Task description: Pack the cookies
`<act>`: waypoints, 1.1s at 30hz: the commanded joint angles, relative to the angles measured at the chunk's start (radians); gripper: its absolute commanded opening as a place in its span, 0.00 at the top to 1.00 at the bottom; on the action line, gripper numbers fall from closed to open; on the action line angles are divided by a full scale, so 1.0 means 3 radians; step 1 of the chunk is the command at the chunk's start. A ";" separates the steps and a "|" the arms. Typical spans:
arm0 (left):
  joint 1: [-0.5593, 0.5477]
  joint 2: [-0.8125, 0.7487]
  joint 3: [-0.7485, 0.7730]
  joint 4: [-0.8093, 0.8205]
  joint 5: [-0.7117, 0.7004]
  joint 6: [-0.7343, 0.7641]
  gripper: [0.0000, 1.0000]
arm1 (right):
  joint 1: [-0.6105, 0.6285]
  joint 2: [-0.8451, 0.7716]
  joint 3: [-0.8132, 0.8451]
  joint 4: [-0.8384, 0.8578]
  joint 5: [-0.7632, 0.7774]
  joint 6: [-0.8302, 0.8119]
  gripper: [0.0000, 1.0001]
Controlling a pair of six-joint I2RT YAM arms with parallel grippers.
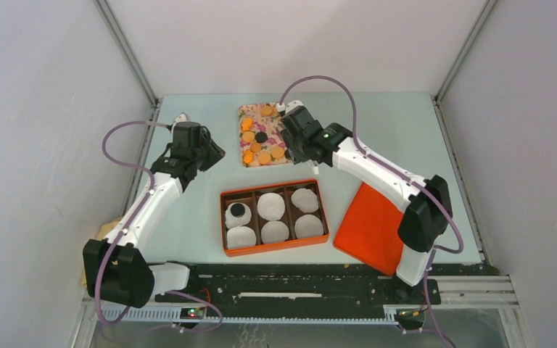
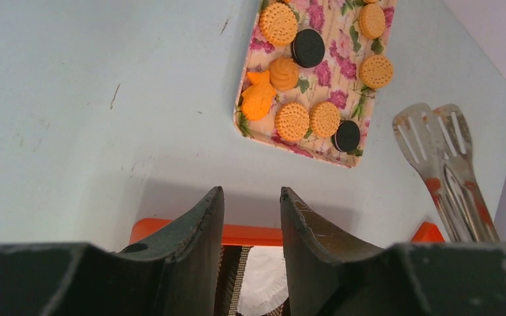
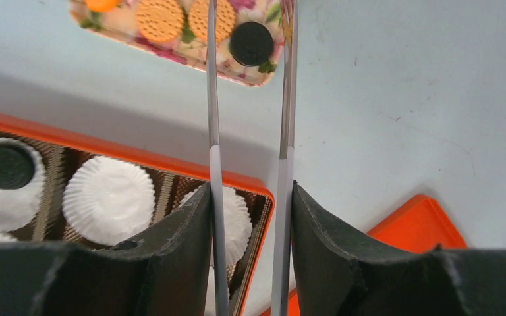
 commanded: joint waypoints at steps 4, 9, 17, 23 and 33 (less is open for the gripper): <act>0.0008 0.0050 -0.0008 0.0007 -0.0061 0.0081 0.58 | -0.0090 0.0273 -0.0078 0.0224 -0.0074 -0.0001 0.51; 0.0008 0.0055 -0.0003 -0.0007 -0.0082 0.0087 0.58 | -0.0079 0.0295 -0.0085 0.0206 -0.0192 -0.0015 0.51; 0.0008 0.0102 -0.0023 -0.0005 -0.0044 0.0067 0.58 | 0.0010 0.0376 -0.0126 0.0173 -0.0236 -0.0010 0.51; 0.0008 0.0091 -0.0088 0.0017 -0.0016 0.0052 0.58 | 0.0096 0.0482 -0.0080 0.0113 -0.0167 -0.0034 0.51; 0.0008 0.0086 -0.0078 0.0041 0.0070 0.0036 0.58 | 0.0057 0.0750 0.0230 -0.0046 0.0189 -0.0011 0.50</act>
